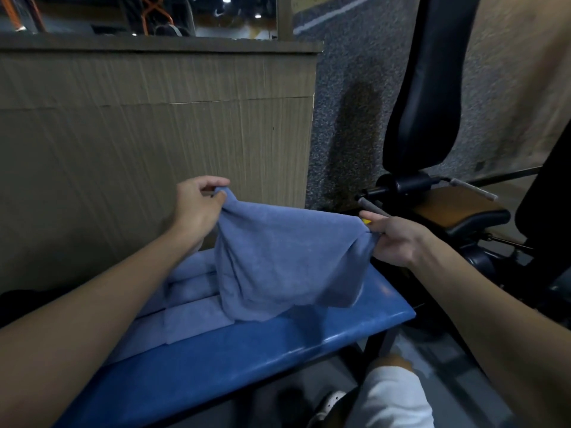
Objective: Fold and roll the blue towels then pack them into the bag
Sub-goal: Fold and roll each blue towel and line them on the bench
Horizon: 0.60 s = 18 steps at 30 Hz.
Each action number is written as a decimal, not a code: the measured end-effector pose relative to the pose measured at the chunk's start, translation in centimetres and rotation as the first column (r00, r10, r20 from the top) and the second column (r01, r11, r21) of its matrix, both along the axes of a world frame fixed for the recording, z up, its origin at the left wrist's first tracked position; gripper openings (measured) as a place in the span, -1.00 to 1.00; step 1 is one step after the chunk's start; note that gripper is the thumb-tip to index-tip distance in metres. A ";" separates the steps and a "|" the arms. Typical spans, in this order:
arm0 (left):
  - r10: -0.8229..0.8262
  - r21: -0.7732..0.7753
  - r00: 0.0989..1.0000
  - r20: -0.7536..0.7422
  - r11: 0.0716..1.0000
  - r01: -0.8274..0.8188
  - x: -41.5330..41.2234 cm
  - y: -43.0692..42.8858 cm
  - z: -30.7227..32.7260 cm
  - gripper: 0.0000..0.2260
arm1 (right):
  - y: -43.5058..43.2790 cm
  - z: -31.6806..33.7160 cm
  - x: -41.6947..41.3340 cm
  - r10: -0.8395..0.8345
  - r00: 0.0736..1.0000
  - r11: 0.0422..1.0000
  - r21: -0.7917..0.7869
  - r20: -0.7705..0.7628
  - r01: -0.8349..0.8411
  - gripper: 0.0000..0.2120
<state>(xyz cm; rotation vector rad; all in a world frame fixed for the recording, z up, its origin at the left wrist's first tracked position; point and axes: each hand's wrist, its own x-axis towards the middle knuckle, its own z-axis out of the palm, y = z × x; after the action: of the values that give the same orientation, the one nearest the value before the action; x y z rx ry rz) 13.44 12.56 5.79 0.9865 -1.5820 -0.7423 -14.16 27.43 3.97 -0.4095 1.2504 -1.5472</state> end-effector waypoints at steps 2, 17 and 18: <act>-0.001 0.004 1.000 -0.022 1.000 0.001 -0.6 -0.4 0.2 -0.77 | 0.1 0.2 -0.5 0.061 0.997 0.998 0.028 -0.052 -0.059 -0.53; -0.018 0.018 0.999 -0.051 1.000 0.019 -2.3 -0.6 2.2 -0.78 | -0.3 0.8 -3.2 -0.278 0.953 0.951 -0.170 -0.122 0.256 -0.72; -0.023 0.012 0.998 -0.056 1.000 0.023 -2.3 -0.5 2.3 -0.77 | -0.2 0.8 -3.3 -0.260 0.957 0.956 -0.175 -0.128 0.236 -0.69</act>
<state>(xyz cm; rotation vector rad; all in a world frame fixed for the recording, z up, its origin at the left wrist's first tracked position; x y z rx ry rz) 11.14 12.01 8.08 0.9504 -1.5440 -0.7906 -17.47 27.20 4.78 -0.4924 1.3385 -1.8677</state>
